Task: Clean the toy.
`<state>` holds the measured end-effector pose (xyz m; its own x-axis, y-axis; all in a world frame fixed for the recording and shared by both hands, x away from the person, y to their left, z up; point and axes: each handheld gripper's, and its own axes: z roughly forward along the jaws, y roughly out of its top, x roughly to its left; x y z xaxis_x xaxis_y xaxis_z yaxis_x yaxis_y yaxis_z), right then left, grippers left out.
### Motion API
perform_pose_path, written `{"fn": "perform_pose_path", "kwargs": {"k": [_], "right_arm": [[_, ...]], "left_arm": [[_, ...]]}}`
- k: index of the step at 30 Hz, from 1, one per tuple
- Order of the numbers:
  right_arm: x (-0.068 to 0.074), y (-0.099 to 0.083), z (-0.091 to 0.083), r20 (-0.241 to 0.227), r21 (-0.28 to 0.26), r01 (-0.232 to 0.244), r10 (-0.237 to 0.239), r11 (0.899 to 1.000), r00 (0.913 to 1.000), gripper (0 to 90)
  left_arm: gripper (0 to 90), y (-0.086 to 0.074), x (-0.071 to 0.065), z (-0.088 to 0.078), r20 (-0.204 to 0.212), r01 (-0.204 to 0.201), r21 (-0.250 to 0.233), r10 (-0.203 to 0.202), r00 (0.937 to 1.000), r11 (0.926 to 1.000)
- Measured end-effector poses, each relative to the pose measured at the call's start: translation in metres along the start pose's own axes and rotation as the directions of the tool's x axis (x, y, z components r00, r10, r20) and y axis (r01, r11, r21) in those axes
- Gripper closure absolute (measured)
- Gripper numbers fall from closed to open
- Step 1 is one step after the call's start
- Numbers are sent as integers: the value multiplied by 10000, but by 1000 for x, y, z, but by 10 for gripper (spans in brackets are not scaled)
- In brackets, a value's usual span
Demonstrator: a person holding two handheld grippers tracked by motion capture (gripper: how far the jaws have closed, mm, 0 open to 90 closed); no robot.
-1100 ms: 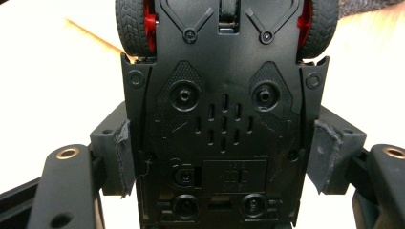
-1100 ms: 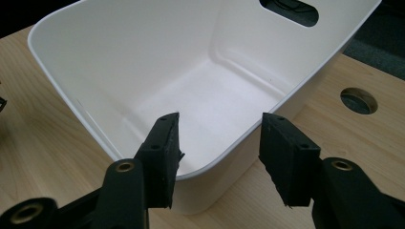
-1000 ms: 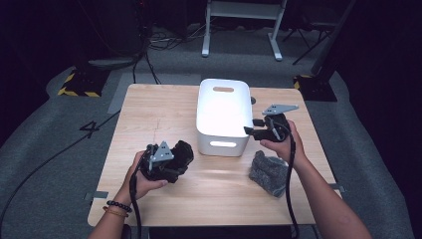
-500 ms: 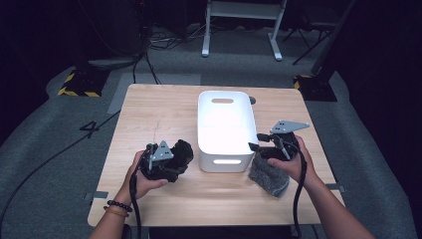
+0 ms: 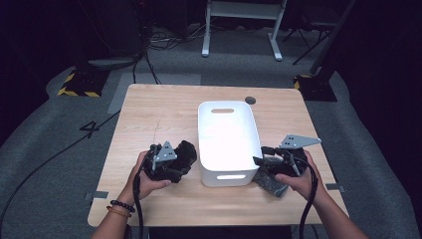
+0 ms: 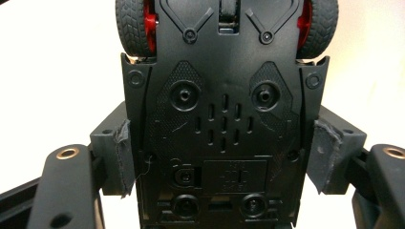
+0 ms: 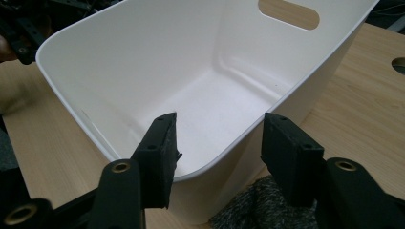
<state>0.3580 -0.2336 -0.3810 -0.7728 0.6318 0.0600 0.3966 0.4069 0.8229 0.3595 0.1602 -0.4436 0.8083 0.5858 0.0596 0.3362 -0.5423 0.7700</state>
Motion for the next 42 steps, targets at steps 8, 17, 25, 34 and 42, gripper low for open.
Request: {"fn": "perform_pose_path", "kwargs": {"k": [8,17,25,34,42], "right_arm": [[-1,-7,-15,-272,-299,268,-276,9992,9992,359],[-24,-22,-49,102,-1124,640,-633,9916,9979,289],[-84,-78,-29,1892,366,666,-723,9971,9793,259],[-128,-131,-19,2859,868,-1447,1145,9857,9514,256],[-133,-147,-9,3157,1037,-1756,1351,9790,9392,217]], "left_arm": [[261,-1,4,0,-131,82,11,-82,9999,10000],[261,0,9,2,-186,183,-55,-184,9997,9998],[262,0,10,4,-43,181,-139,-182,9998,9997],[261,-8,4,5,187,148,-4,-148,9997,9999],[261,-4,4,4,261,81,-165,-77,9996,9998]]}}
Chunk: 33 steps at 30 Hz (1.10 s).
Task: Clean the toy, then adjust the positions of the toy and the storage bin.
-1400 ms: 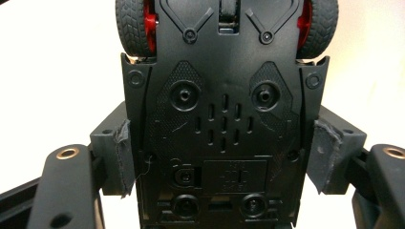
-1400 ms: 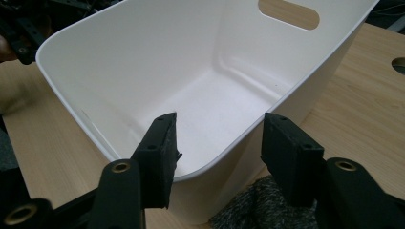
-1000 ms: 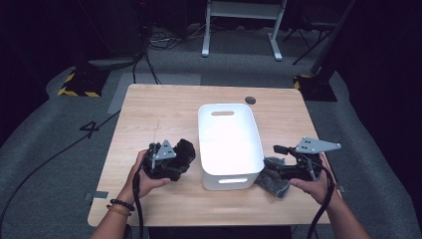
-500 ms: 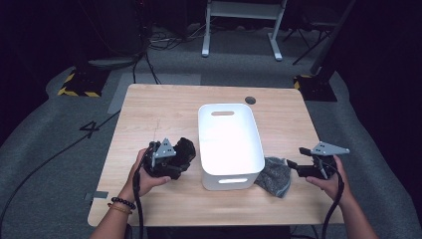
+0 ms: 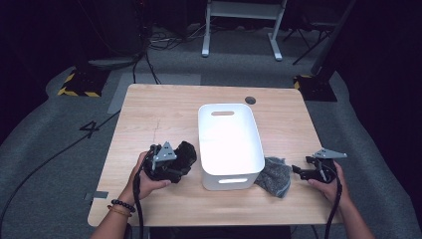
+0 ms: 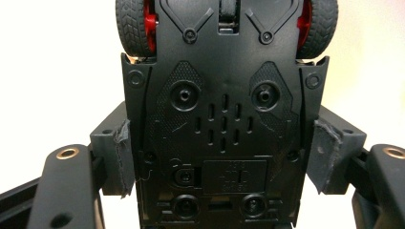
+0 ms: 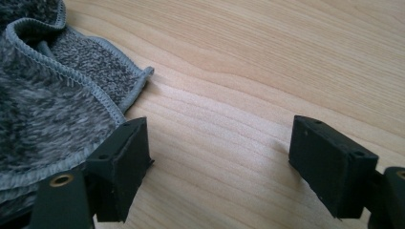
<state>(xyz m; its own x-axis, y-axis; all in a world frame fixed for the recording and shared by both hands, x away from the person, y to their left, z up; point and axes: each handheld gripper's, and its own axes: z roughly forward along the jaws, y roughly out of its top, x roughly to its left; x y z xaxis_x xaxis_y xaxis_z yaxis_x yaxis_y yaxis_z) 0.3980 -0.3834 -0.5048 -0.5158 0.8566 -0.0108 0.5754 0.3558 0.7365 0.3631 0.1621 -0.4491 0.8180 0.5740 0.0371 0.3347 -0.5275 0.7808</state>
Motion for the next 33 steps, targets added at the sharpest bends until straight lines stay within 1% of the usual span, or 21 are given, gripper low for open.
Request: {"fn": "perform_pose_path", "kwargs": {"k": [2,6,10,12,16,19,23,31,33], "right_arm": [[0,-1,1,1,-194,-8,8,9998,10000,207],[0,-2,1,15,-195,11,-11,9998,10000,207],[0,-2,1,18,-201,8,-8,9998,10000,207],[0,-2,1,19,-199,12,-11,9998,10000,207],[0,-2,1,7,-203,16,-16,9998,10000,205],[0,-2,1,-23,-204,55,-55,9998,10000,204],[0,-2,1,-25,-202,55,-55,9998,10000,204],[0,-2,1,-29,-209,54,-55,9998,10000,204],[0,-2,1,-29,-209,52,-53,9998,10000,204]], "left_arm": [[262,2,1,-1,8,45,-150,-44,10000,9999],[261,7,3,-5,-13,82,-435,-83,10000,9990],[261,11,3,-11,-125,70,-698,-79,9999,9975],[262,12,5,-15,-154,127,-853,-141,9998,9963],[262,16,7,-21,-362,144,-1047,-183,9992,9944],[262,21,10,-23,-444,142,-1204,-197,9988,9926],[262,29,12,-26,-404,102,-1453,-162,9991,9893],[262,44,15,-25,-322,-171,-1585,122,9994,9872],[262,48,16,-25,-320,-190,-1700,137,9994,9853]]}}
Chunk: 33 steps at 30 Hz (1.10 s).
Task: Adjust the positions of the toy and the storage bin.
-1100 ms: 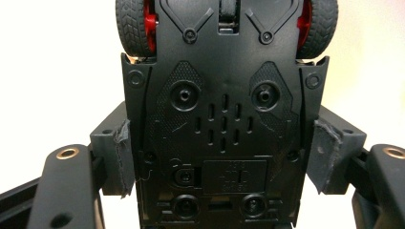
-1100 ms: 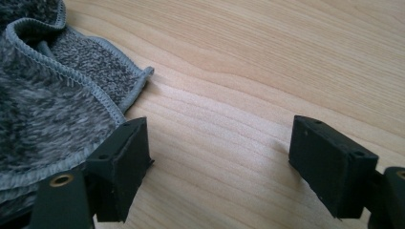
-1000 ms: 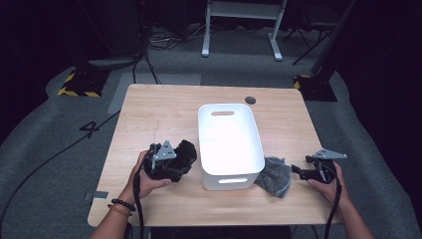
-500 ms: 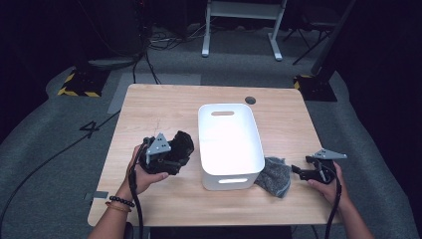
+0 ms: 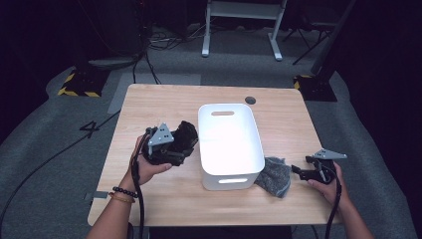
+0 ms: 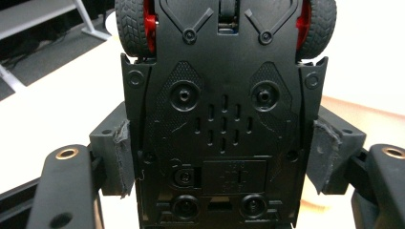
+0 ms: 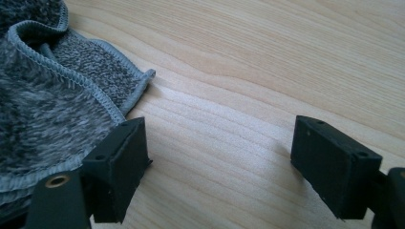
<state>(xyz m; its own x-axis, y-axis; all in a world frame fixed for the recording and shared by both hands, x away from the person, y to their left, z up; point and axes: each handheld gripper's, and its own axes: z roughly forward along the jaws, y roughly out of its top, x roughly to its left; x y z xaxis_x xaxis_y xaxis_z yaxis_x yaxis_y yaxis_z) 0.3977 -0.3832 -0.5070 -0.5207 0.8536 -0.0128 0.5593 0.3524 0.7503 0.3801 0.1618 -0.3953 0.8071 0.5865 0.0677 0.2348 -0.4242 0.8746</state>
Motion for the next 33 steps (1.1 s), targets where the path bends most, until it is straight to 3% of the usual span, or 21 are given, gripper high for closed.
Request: {"fn": "perform_pose_path", "kwargs": {"k": [10,26,33], "right_arm": [[0,0,0,-8,12,7,-7,10000,10000,203],[0,0,0,-58,8,60,-60,10000,10000,202],[0,0,0,-106,3,81,-81,10000,9999,202]], "left_arm": [[262,15,7,2,104,36,-474,-31,9999,9989],[262,32,8,-6,-156,-155,-966,141,9998,9952],[262,34,11,-11,-243,-40,-1204,11,9997,9927]]}}
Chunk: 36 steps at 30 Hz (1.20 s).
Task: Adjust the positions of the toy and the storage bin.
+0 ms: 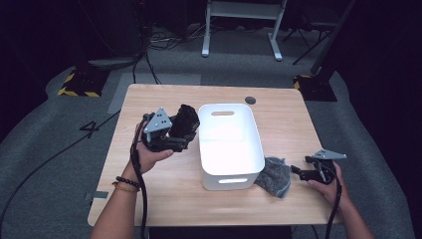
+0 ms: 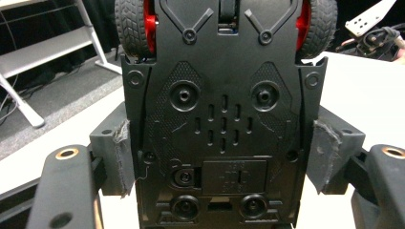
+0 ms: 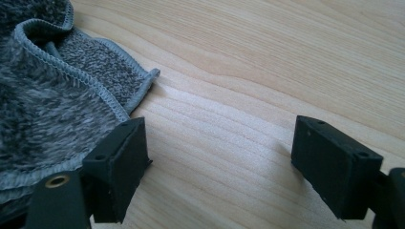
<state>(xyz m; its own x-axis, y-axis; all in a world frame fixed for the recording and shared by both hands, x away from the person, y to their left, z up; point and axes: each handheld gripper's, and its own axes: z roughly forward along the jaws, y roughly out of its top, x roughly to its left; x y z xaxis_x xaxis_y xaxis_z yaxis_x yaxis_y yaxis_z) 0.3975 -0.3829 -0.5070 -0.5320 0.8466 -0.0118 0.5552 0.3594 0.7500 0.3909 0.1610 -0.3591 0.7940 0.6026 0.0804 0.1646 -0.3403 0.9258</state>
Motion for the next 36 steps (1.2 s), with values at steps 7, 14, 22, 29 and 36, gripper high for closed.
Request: {"fn": "perform_pose_path", "kwargs": {"k": [7,14,22,29,36], "right_arm": [[0,0,0,-7,-1,-1,1,10000,10000,203],[0,0,0,-1,3,-2,2,10000,10000,203],[0,0,0,-8,2,-5,5,10000,10000,203],[0,0,0,-1,1,-1,1,10000,10000,202],[0,0,0,-8,-2,8,-8,10000,10000,203]], "left_arm": [[262,7,1,-2,264,95,-290,-88,9996,9995],[262,17,-1,-5,371,-28,-574,49,9993,9983],[262,26,-4,-1,717,-106,-686,155,9973,9976],[262,33,-9,9,1004,-231,-683,300,9945,9974],[262,41,-19,22,1386,-486,-649,572,9887,9967]]}}
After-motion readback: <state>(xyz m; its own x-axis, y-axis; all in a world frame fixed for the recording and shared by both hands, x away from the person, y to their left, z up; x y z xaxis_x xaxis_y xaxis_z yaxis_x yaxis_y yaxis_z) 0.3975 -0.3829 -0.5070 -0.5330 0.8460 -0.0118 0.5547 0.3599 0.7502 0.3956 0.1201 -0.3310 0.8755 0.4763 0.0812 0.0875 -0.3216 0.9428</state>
